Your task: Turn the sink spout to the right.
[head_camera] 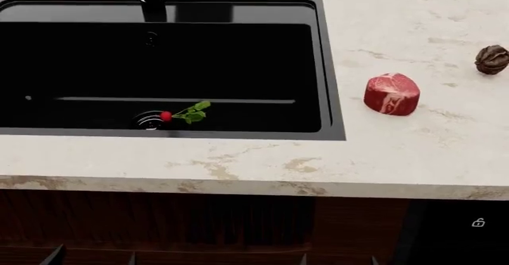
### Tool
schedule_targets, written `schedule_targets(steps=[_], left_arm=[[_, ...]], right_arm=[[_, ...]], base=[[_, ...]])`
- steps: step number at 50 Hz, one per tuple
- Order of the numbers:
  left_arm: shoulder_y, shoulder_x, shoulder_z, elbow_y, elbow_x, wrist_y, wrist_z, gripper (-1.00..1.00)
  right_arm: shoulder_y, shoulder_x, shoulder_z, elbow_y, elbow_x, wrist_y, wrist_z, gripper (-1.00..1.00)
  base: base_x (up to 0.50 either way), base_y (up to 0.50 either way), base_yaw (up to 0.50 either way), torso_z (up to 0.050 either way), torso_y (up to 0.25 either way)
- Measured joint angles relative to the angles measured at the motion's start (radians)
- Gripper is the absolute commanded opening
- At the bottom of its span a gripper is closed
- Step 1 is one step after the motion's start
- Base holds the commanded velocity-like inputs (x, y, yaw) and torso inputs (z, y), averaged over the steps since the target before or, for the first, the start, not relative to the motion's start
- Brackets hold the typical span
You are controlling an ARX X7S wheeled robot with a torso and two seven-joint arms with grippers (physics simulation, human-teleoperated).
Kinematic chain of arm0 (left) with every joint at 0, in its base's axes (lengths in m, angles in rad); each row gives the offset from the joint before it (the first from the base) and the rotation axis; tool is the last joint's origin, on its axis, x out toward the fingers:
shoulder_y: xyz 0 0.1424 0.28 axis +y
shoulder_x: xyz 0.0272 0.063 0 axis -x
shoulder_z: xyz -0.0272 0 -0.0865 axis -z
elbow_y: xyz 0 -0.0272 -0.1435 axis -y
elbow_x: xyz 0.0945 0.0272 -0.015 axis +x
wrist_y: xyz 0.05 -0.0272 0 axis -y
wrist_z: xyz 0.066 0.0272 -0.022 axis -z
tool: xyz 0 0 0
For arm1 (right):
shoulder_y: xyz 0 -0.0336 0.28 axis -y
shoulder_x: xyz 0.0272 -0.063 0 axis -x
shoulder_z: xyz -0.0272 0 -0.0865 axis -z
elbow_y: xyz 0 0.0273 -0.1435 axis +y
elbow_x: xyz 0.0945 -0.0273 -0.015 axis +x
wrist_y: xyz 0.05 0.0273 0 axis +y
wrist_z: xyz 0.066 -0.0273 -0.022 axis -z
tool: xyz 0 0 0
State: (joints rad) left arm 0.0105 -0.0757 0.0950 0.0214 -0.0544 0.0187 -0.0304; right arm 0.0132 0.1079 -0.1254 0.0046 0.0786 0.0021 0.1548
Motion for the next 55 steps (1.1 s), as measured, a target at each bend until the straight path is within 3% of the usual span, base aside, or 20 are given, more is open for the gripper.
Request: schedule_targets(steps=[15, 30, 55], left_arm=[[0.0, -0.017, 0.014, 0.004, -0.035, 0.003, -0.015, 1.0], [0.011, -0.036, 0.024, 0.085, -0.044, -0.041, -0.056, 1.0], [-0.034, -0.092, 0.031, 0.4, -0.112, -0.298, -0.096, 1.0]], right_arm=[[-0.002, 0.013, -0.014, -0.008, 0.006, -0.006, 0.025, 1.0], [-0.009, 0.044, -0.003, -0.156, 0.018, 0.105, 0.069, 1.0], [0.063, 0.145, 0.039, -0.513, -0.01, 0.409, 0.126, 1.0]], base=[[0.0, 0.0, 0.0, 0.05, 0.0], [0.0, 0.0, 0.0, 0.0, 0.0], [0.0, 0.0, 0.0, 0.0, 0.0]])
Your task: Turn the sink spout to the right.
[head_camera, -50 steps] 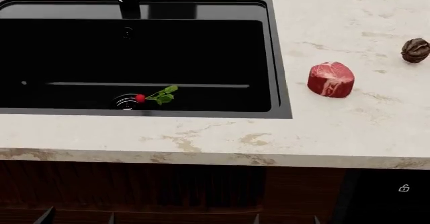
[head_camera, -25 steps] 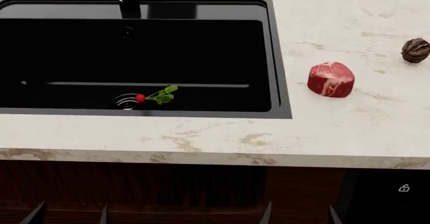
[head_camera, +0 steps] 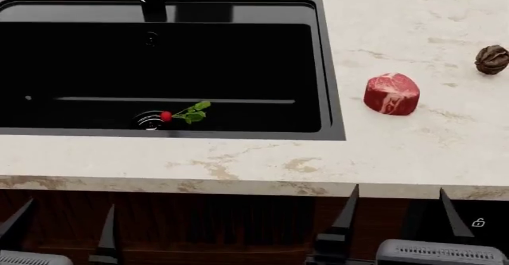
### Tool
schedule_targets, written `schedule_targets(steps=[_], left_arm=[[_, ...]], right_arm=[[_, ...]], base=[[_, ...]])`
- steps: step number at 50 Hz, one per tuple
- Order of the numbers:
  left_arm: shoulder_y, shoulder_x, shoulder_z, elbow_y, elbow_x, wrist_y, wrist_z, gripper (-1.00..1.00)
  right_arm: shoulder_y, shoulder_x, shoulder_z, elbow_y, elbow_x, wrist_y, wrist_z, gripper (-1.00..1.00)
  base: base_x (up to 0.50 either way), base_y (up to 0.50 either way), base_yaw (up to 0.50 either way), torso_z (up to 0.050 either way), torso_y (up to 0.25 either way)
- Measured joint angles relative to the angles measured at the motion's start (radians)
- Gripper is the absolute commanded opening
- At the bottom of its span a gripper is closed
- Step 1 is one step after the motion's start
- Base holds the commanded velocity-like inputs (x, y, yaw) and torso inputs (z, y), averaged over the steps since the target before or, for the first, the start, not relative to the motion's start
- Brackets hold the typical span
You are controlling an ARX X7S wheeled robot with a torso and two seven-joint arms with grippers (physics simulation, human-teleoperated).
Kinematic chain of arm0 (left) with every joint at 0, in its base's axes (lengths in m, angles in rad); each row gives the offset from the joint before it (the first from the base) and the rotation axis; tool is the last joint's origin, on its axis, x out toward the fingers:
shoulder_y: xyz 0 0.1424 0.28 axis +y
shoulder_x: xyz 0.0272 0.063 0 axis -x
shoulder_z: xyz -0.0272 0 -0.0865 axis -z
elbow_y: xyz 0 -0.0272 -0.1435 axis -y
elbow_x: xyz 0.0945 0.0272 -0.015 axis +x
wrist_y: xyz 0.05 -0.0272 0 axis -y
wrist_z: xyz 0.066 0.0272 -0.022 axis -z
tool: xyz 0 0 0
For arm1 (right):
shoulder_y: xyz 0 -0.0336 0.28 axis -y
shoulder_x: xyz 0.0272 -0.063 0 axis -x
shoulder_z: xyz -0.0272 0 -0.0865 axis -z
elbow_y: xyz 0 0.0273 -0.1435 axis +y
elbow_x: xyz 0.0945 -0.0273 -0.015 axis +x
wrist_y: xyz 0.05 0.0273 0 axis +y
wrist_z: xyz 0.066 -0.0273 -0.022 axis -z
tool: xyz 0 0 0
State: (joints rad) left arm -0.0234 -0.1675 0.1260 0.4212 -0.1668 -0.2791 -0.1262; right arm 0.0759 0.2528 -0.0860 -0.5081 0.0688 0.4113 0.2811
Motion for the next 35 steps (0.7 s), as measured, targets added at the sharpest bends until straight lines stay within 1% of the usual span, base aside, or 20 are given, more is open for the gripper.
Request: schedule_targets(steps=[11, 20, 35], left_arm=[[-0.061, -0.03, -0.013, 0.114, -0.015, -0.116, -0.026, 1.0], [-0.111, -0.052, -0.035, 0.184, -0.025, -0.199, -0.047, 1.0], [-0.186, -0.079, -0.098, 0.229, -0.061, -0.291, -0.072, 1.0]], right_arm=[[0.05, 0.032, 0.017, -0.061, 0.007, 0.089, -0.003, 1.0], [0.09, 0.049, 0.026, -0.072, 0.006, 0.129, -0.001, 1.0], [0.181, 0.074, 0.029, -0.07, 0.005, 0.199, -0.003, 1.0]], base=[[0.0, 0.0, 0.0, 0.0, 0.0], [0.0, 0.0, 0.0, 0.0, 0.0], [0.0, 0.0, 0.0, 0.0, 0.0]])
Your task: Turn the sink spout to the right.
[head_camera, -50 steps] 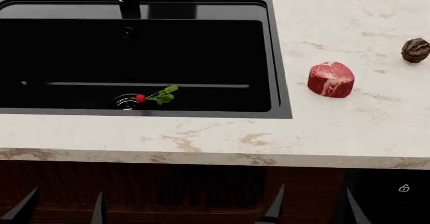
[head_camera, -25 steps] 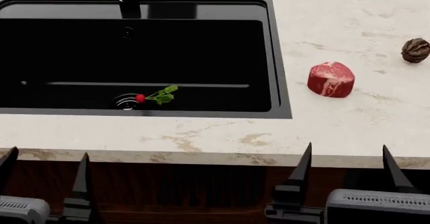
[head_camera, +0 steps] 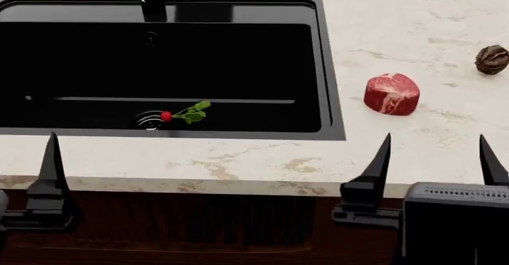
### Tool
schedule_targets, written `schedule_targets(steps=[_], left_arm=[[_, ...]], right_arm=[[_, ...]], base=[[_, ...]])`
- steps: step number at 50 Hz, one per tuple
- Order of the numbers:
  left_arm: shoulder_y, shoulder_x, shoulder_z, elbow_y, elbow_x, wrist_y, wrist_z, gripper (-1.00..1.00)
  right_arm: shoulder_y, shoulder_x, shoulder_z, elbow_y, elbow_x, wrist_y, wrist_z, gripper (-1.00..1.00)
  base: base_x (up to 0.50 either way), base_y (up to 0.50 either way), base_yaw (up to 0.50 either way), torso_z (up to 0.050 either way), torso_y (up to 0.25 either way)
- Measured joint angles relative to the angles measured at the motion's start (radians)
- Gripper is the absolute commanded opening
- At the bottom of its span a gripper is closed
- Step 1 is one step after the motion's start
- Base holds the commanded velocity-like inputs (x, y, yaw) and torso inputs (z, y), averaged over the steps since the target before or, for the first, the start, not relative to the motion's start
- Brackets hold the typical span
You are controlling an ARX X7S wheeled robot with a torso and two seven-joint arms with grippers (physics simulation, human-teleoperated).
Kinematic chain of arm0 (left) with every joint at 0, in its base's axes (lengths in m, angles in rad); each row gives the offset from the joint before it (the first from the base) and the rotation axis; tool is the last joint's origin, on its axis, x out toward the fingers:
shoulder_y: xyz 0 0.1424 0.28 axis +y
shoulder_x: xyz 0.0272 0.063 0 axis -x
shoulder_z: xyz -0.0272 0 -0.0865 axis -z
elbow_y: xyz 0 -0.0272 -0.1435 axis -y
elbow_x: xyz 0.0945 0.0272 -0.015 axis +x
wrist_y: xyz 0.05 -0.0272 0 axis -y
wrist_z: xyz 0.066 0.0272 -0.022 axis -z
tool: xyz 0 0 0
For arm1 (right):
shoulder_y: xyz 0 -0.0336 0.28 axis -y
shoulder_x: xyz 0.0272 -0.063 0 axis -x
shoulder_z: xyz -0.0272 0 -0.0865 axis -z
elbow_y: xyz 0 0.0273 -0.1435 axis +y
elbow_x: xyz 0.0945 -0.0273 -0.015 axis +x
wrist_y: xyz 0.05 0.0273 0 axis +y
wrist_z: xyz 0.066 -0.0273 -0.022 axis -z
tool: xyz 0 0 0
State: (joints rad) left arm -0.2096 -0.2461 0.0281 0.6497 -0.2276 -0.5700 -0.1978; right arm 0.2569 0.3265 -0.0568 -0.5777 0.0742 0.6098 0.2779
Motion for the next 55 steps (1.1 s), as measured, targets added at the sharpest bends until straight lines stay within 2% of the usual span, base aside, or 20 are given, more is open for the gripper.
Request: schedule_targets(steps=[26, 55], left_arm=[[-0.091, -0.046, -0.043, 0.003, -0.031, -0.079, -0.01, 1.0], [-0.138, -0.061, -0.07, 0.009, -0.025, -0.157, -0.071, 1.0]], right_arm=[[0.136, 0.036, 0.003, 0.049, 0.0, 0.075, -0.011, 1.0], [0.156, 0.044, 0.015, 0.055, 0.005, 0.087, 0.002, 1.0]], base=[[0.0, 0.0, 0.0, 0.0, 0.0], [0.0, 0.0, 0.0, 0.0, 0.0]])
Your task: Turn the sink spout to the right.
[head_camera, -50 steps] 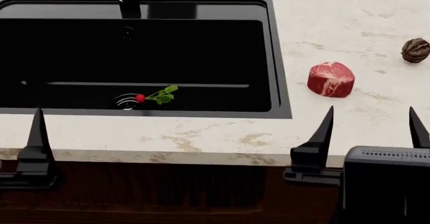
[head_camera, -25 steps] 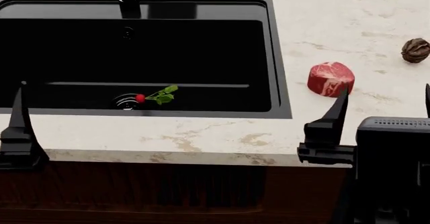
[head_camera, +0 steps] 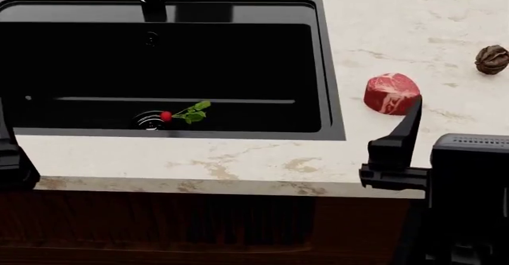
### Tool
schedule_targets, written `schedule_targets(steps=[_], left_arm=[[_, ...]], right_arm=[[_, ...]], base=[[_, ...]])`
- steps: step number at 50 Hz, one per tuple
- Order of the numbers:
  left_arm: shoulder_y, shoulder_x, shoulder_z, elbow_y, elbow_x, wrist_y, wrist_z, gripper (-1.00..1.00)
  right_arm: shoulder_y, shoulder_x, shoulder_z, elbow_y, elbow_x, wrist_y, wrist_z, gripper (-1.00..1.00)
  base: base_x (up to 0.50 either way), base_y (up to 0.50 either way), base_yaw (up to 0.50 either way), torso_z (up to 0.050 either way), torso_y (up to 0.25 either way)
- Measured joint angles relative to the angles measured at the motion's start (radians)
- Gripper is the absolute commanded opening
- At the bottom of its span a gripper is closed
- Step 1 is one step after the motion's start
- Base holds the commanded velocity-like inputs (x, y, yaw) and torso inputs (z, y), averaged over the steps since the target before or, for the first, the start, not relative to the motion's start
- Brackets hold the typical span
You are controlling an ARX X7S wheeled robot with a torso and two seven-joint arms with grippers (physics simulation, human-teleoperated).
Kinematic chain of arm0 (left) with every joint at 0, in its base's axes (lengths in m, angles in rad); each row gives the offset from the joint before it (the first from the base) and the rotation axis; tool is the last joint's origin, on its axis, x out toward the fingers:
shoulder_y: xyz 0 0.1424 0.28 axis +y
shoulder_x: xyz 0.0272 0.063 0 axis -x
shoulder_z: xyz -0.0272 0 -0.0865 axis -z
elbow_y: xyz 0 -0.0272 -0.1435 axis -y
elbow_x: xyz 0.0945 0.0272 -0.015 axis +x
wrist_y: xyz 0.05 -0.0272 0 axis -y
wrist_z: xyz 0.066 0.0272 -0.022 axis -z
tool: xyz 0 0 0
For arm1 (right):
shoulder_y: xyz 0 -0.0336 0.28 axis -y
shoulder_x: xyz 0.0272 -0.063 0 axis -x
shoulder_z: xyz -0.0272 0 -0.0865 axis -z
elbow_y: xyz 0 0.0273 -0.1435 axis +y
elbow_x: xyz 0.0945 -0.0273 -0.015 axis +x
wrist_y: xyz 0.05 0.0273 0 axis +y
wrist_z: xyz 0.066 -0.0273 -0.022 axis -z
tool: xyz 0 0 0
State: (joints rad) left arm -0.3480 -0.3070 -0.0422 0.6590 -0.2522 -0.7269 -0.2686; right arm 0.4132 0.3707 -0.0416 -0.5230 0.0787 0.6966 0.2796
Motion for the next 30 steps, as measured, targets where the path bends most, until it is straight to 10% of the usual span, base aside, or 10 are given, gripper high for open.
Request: schedule_targets(steps=[30], left_arm=[[-0.018, -0.012, -0.003, 0.019, -0.029, -0.003, 0.004, 1.0]], right_arm=[[-0.015, 0.009, 0.004, -0.017, 0.014, -0.014, -0.003, 1.0]], base=[[0.05, 0.33, 0.0, 0.0, 0.0]])
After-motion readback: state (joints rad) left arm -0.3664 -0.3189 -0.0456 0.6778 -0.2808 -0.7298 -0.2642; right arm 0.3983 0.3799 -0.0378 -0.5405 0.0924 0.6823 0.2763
